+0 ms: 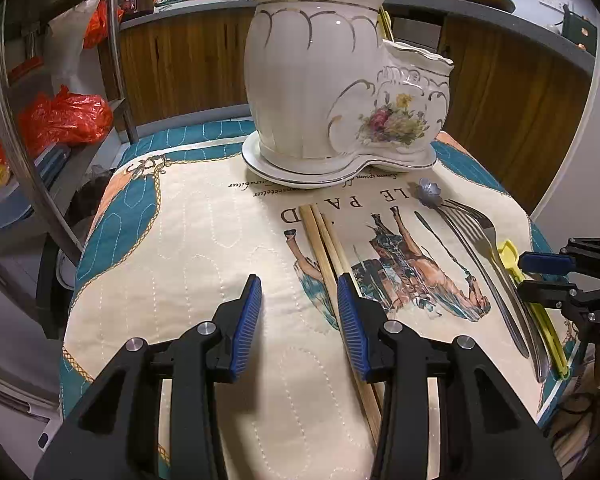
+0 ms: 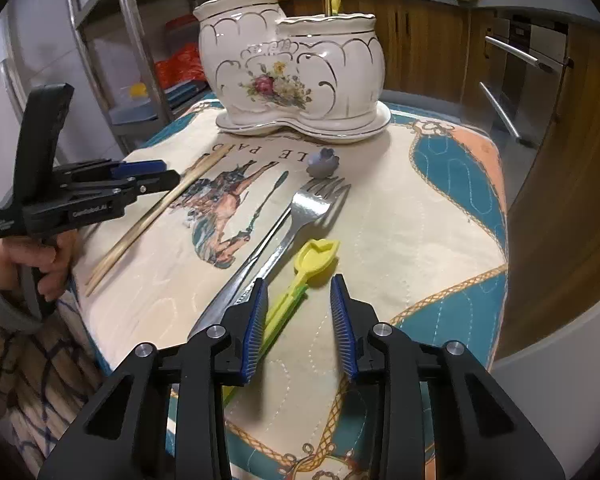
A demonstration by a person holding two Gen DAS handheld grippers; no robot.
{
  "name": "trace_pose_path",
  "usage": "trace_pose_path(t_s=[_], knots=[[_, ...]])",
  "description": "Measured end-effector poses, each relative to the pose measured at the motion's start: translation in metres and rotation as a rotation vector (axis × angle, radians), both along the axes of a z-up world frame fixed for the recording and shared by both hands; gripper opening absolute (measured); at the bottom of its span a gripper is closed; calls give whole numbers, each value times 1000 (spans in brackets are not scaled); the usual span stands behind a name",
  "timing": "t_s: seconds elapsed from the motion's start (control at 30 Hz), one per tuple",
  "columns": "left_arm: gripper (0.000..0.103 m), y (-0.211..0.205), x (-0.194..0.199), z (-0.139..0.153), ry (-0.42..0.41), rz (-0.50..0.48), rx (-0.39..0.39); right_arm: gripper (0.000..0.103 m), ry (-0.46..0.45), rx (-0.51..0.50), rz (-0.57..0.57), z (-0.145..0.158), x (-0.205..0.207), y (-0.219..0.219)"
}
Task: Organize utensils
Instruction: 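Grasp a wooden chopstick with the left tool while the right tool grasps the yellow plastic utensil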
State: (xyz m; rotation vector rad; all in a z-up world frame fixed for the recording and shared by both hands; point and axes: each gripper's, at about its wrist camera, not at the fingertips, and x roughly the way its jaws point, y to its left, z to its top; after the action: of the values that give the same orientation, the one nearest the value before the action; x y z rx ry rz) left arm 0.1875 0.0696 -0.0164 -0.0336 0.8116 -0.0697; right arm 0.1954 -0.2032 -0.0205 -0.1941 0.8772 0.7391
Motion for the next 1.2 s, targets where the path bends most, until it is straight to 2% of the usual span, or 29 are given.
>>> trace_pose_path(t_s=[0.07, 0.23, 0.43, 0.57, 0.73, 0.97, 1.1, 1.2], knots=[[40, 1, 0, 0, 0, 2, -3, 24, -9, -9, -3, 0, 0, 0], [34, 7, 2, -2, 11, 27, 2, 17, -37, -34, -33, -1, 5, -4], [34, 8, 0, 2, -5, 6, -41, 17, -39, -39, -45, -2, 10, -5], [34, 2, 1, 2, -10, -13, -39, 17, -39, -38, -43, -2, 9, -5], [34, -3, 3, 0, 0, 8, 4, 17, -41, -38, -38, -2, 7, -5], [32, -3, 5, -1, 10, -2, -6, 17, -43, -38, -38, -2, 7, -5], [31, -9, 6, -2, 14, -1, 36, 17, -45, -40, -37, -2, 7, -4], [26, -13, 7, -3, 16, 12, 74, 17, -43, -39, -36, -2, 7, -4]])
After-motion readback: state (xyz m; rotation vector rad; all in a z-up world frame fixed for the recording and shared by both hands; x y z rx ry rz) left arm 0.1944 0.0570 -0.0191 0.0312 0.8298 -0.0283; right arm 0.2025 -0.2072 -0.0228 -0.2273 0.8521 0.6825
